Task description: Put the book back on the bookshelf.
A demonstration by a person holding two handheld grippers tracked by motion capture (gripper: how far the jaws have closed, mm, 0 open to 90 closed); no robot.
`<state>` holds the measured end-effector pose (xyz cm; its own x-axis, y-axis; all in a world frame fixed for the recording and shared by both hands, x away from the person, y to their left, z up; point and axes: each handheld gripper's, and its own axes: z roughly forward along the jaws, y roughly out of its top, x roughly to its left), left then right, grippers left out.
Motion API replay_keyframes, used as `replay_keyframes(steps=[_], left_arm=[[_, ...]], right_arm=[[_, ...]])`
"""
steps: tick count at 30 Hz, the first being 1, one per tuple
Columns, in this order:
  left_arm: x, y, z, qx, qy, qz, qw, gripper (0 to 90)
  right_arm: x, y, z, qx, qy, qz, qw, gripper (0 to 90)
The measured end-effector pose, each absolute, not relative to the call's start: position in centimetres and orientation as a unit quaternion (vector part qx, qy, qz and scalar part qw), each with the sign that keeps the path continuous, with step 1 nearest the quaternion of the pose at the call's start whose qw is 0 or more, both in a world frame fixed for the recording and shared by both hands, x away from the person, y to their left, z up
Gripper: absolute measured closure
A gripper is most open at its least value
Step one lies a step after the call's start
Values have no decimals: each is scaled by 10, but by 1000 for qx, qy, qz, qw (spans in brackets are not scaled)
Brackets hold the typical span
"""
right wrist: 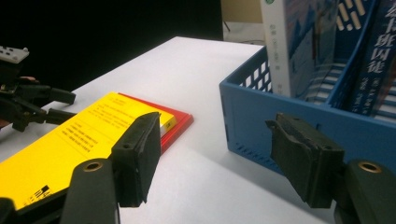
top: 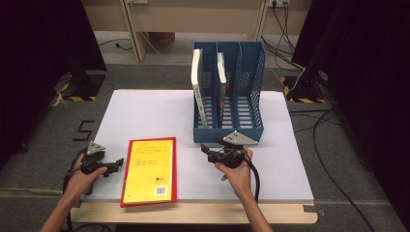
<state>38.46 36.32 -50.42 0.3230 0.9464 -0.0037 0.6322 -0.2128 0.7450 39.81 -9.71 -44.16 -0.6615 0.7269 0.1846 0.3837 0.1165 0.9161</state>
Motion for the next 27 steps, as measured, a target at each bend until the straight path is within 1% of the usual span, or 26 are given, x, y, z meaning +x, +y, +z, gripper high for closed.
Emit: replay_keyframes(steps=[6,11,27], left_arm=[[384,367,-502,729,545,231,344,148],[383,366,-500,727,545,225,352,149],[379,352,-498,736,532,210,364,149]], right_arm=[[399,-96,-445,388,725,549,147,318],[398,-93,-448,385,729,549,138,309],[398,-88,-453,386,736,542,128,300]])
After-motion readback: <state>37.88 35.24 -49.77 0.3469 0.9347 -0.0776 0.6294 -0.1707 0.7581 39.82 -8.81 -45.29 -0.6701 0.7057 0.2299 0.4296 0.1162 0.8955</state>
